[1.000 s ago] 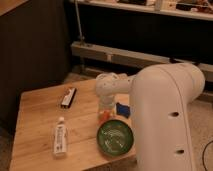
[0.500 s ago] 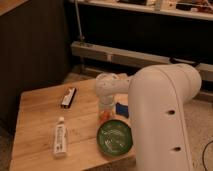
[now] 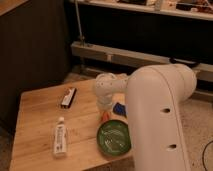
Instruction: Place the pepper in the ceramic bowl
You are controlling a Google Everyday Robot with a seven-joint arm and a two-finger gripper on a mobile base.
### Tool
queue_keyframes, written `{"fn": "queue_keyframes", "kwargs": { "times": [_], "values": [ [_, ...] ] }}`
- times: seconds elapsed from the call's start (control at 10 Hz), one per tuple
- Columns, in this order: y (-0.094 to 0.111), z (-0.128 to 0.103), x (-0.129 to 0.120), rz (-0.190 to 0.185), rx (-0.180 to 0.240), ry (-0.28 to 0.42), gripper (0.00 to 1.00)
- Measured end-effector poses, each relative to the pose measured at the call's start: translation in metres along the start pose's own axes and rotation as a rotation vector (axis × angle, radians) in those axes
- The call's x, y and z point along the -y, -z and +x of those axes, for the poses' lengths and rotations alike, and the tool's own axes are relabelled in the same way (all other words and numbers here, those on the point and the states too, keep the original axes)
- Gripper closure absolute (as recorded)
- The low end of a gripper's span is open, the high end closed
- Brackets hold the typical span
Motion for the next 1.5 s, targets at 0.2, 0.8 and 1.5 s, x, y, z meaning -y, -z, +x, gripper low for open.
{"fn": "queue_keyframes", "kwargs": {
  "times": [0.2, 0.8, 1.5],
  "values": [
    [0.006, -0.001, -0.002, -0.024, 0.0, 0.017, 1.0],
    [0.119, -0.011, -0.005, -0.028, 0.119, 0.106, 1.0],
    [0.168, 0.059, 0.012, -0.056, 0.191, 0.19, 1.0]
  ]
}}
